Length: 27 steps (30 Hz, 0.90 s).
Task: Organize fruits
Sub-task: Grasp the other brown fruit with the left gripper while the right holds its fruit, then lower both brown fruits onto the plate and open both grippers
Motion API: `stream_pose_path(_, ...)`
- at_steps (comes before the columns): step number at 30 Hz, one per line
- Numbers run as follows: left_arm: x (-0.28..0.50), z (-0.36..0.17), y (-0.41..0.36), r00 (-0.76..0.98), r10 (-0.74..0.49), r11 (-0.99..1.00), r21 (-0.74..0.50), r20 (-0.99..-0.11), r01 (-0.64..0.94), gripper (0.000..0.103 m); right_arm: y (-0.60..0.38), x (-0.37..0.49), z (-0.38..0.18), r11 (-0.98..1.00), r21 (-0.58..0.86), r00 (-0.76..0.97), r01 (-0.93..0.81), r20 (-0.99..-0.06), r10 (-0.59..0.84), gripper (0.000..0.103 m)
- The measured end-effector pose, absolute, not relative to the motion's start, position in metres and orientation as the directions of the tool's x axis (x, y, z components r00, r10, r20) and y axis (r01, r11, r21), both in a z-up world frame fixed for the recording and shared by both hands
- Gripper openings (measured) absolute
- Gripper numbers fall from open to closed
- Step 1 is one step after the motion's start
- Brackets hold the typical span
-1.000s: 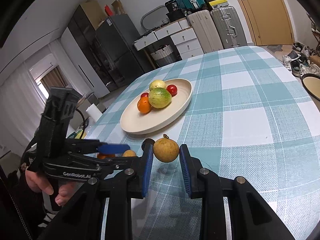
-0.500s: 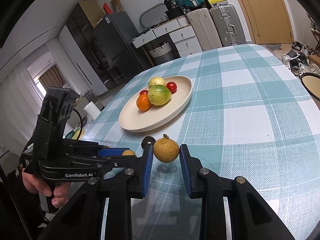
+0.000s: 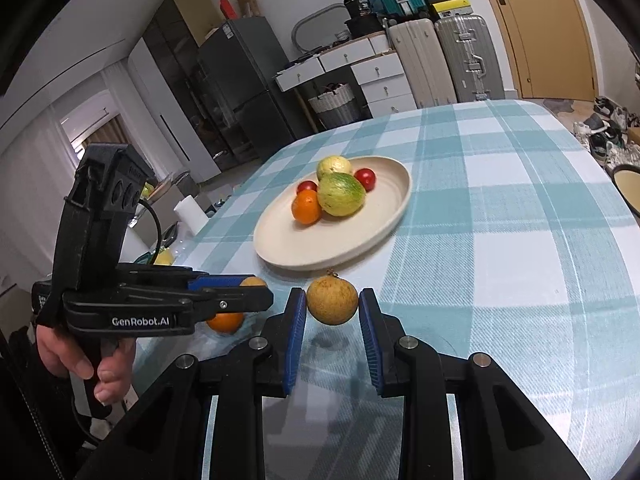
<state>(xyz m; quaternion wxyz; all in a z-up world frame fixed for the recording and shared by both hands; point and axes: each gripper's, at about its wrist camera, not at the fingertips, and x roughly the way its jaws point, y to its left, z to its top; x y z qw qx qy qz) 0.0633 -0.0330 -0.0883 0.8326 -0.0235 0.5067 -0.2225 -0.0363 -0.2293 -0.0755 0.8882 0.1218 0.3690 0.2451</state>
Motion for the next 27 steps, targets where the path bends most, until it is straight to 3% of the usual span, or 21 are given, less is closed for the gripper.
stream_pose_path(12, 0.126, -0.069, 0.009, 0.423, -0.450, 0.889, -0.350, -0.786, 0.296, 0.022, -0.198, 0.009, -0.070, 0.835, 0.401, 0.598, -0.378, -0.582, 0.550, 0.028)
stream_pose_path(27, 0.191, -0.073, 0.039, 0.455, -0.428, 0.903, -0.345, -0.781, 0.256, 0.022, -0.144, 0.064, -0.069, 0.814, 0.373, 0.545, -0.445, -0.608, 0.577, 0.028)
